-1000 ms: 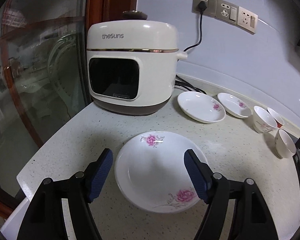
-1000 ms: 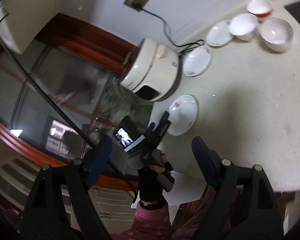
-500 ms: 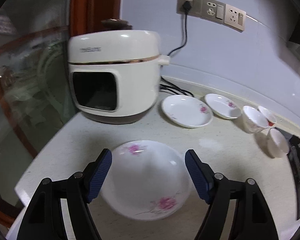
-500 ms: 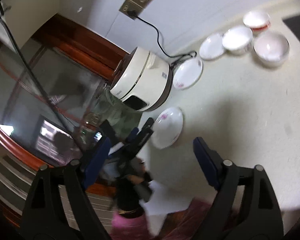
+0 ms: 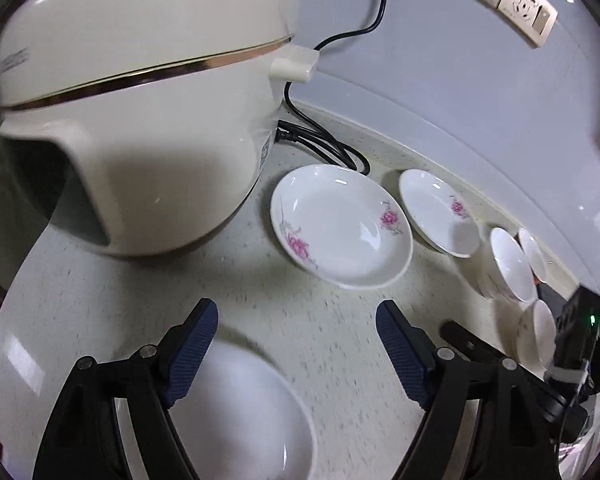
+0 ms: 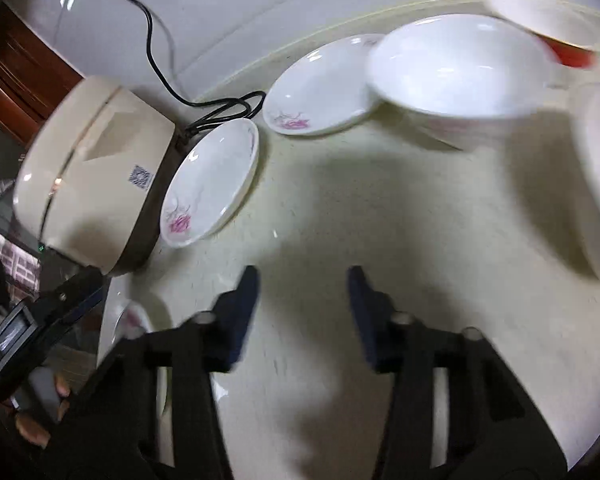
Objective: Organize plates and bowls
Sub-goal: 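Move both tools back to another white floral plate among the dishes, then pinch the rim of the second floral plate with both tools, then lift the second plate with both tools and carry it toward the placed plate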
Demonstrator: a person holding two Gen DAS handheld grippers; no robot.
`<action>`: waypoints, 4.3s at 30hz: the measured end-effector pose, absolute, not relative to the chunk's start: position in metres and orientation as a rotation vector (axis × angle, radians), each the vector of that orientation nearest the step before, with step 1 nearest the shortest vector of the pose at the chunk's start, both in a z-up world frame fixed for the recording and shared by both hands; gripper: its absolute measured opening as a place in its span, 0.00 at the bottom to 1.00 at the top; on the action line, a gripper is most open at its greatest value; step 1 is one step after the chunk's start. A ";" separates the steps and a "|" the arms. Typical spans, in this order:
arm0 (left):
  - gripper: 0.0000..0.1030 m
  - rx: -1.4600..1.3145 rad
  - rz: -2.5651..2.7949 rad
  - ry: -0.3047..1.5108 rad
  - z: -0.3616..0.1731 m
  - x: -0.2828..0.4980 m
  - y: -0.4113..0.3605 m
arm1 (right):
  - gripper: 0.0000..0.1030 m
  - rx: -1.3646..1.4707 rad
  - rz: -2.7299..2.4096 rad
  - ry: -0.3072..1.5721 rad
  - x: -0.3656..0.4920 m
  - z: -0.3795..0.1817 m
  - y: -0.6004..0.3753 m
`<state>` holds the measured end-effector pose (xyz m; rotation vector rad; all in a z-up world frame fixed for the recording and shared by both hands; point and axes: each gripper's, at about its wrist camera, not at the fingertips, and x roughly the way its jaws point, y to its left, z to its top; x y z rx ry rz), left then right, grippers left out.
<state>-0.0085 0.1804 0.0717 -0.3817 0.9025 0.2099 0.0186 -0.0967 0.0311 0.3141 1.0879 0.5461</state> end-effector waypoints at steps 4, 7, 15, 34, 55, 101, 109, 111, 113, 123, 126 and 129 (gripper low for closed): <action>0.80 -0.406 0.210 0.944 0.061 0.007 0.186 | 0.42 0.311 0.529 1.066 0.035 0.033 -0.077; 0.80 -0.404 0.213 0.951 0.056 0.013 0.185 | 0.42 0.301 0.518 1.050 0.049 0.037 -0.061; 0.80 -0.445 0.223 0.929 0.056 0.017 0.193 | 0.44 0.106 0.412 1.003 0.065 0.038 -0.020; 0.80 -0.384 0.147 0.960 0.055 0.018 0.147 | 0.56 -0.054 0.286 0.979 0.008 0.042 -0.115; 0.80 -0.294 0.192 0.865 0.015 0.037 0.086 | 0.58 0.070 0.465 0.913 -0.007 0.041 -0.165; 0.27 -0.232 0.074 0.847 0.017 0.013 0.078 | 0.20 0.076 0.523 0.927 -0.010 0.035 -0.160; 0.27 -0.230 0.075 0.833 0.017 0.013 0.078 | 0.19 0.080 0.509 0.925 -0.011 0.034 -0.160; 0.27 -0.238 0.071 0.833 0.017 0.014 0.079 | 0.19 0.081 0.510 0.925 -0.010 0.034 -0.161; 0.27 -0.248 0.064 0.832 0.016 0.015 0.080 | 0.19 0.088 0.508 0.925 -0.010 0.034 -0.162; 0.27 -0.320 0.028 0.820 0.015 0.013 0.088 | 0.18 0.174 0.453 0.923 -0.014 0.031 -0.167; 0.27 -0.338 0.022 0.816 0.014 0.013 0.091 | 0.18 0.187 0.454 0.924 -0.015 0.032 -0.167; 0.27 -0.328 0.026 0.817 0.014 0.014 0.089 | 0.18 0.195 0.456 0.924 -0.015 0.032 -0.169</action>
